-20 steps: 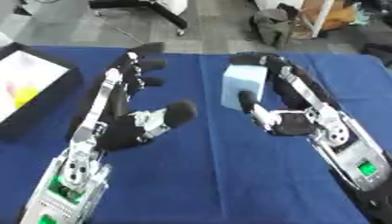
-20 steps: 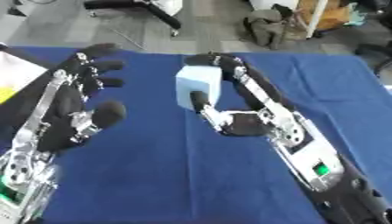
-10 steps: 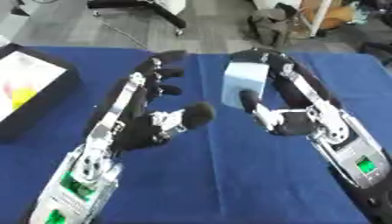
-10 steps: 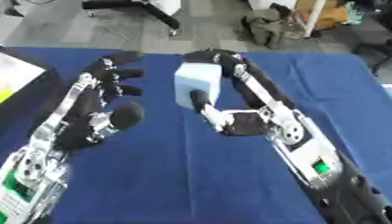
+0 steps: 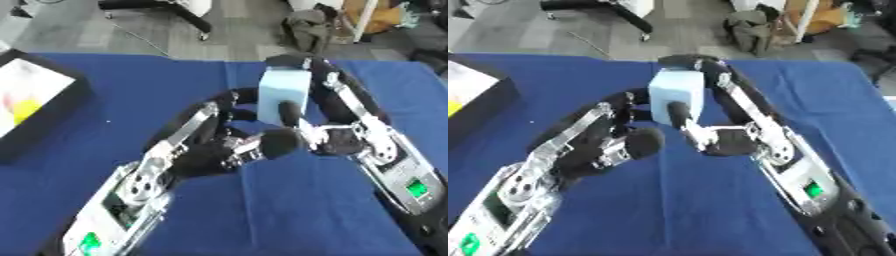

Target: Pick up the objects with one hand, pass them to the other hand, and then place them into the box on the other side of the table.

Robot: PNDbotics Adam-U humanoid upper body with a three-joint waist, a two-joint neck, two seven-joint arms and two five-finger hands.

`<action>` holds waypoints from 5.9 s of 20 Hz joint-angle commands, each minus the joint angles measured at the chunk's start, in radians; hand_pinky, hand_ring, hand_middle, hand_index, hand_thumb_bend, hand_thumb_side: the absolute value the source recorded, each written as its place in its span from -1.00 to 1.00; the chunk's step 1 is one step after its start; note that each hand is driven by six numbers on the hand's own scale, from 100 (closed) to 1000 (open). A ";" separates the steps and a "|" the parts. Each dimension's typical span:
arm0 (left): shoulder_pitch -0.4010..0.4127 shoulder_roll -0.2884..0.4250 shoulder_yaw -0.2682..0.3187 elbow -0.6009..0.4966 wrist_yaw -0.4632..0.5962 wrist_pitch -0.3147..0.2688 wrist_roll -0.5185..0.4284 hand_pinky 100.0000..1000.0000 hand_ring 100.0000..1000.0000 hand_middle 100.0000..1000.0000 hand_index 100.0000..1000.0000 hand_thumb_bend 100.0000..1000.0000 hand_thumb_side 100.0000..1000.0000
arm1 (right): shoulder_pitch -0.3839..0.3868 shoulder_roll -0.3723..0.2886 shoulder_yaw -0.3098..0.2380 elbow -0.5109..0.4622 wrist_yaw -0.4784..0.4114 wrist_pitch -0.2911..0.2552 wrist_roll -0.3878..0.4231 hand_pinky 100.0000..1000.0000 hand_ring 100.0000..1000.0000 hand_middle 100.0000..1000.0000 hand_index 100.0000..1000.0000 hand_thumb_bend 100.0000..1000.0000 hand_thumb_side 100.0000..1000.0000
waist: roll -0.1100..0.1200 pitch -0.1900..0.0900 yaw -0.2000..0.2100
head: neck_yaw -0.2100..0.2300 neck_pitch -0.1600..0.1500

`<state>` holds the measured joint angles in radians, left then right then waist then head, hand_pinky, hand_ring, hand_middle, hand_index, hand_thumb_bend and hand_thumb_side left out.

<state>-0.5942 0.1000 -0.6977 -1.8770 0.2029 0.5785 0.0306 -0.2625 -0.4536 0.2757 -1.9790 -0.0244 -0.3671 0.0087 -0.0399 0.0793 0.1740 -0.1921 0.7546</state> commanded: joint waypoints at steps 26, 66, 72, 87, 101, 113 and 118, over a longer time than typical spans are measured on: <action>-0.042 0.019 -0.015 -0.026 0.142 0.029 0.060 0.44 0.65 0.70 0.74 1.00 0.24 | -0.004 -0.007 0.001 -0.021 -0.110 -0.057 -0.120 0.09 0.15 -0.26 -0.26 -1.00 -0.18 | -0.002 -0.003 0.006 | -0.012 -0.004; -0.280 0.249 -0.102 -0.123 0.464 0.225 0.032 0.43 0.63 0.68 0.73 1.00 0.18 | 0.007 -0.055 0.023 -0.021 0.467 -0.390 -0.397 0.08 -0.11 -0.42 -0.36 -1.00 -1.00 | 0.002 -0.010 0.013 | -0.034 0.005; -0.246 0.287 -0.085 -0.123 0.457 0.230 0.078 0.44 0.63 0.67 0.73 1.00 0.17 | 0.004 -0.056 0.023 -0.021 0.492 -0.397 -0.419 0.08 -0.11 -0.42 -0.36 -1.00 -1.00 | 0.003 -0.007 0.010 | -0.033 -0.003; -0.258 0.269 -0.088 -0.123 0.477 0.264 0.125 0.45 0.64 0.68 0.73 1.00 0.18 | -0.004 -0.060 0.027 -0.021 0.562 -0.398 -0.455 0.07 -0.14 -0.45 -0.37 -1.00 -1.00 | 0.001 -0.008 0.008 | -0.037 -0.005; -0.323 0.203 -0.144 -0.123 0.502 0.308 0.063 0.46 0.65 0.70 0.73 1.00 0.19 | -0.004 -0.063 0.053 -0.021 0.694 -0.511 -0.458 0.01 -0.16 -0.46 -0.39 -1.00 -1.00 | -0.008 -0.017 0.013 | -0.040 0.013; -0.320 0.195 -0.146 -0.123 0.501 0.317 0.088 0.22 0.33 0.32 0.35 -0.22 -0.58 | -0.006 -0.060 0.058 -0.021 0.785 -0.540 -0.515 -0.03 -0.15 -0.44 -0.35 -1.00 -1.00 | -0.008 -0.014 0.010 | -0.038 0.010; -0.320 0.193 -0.147 -0.123 0.517 0.299 0.119 0.04 0.02 -0.09 -0.01 -0.98 -1.00 | -0.005 -0.060 0.060 -0.021 0.802 -0.540 -0.532 -0.04 -0.14 -0.42 -0.30 -1.00 -1.00 | -0.008 -0.012 0.007 | -0.037 0.008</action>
<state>-0.8903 0.3257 -0.8447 -1.9723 0.7013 0.8883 0.1450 -0.2555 -0.4990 0.3305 -1.9933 0.7614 -0.8232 -0.4356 -0.0502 0.0783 0.1835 -0.2307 0.7635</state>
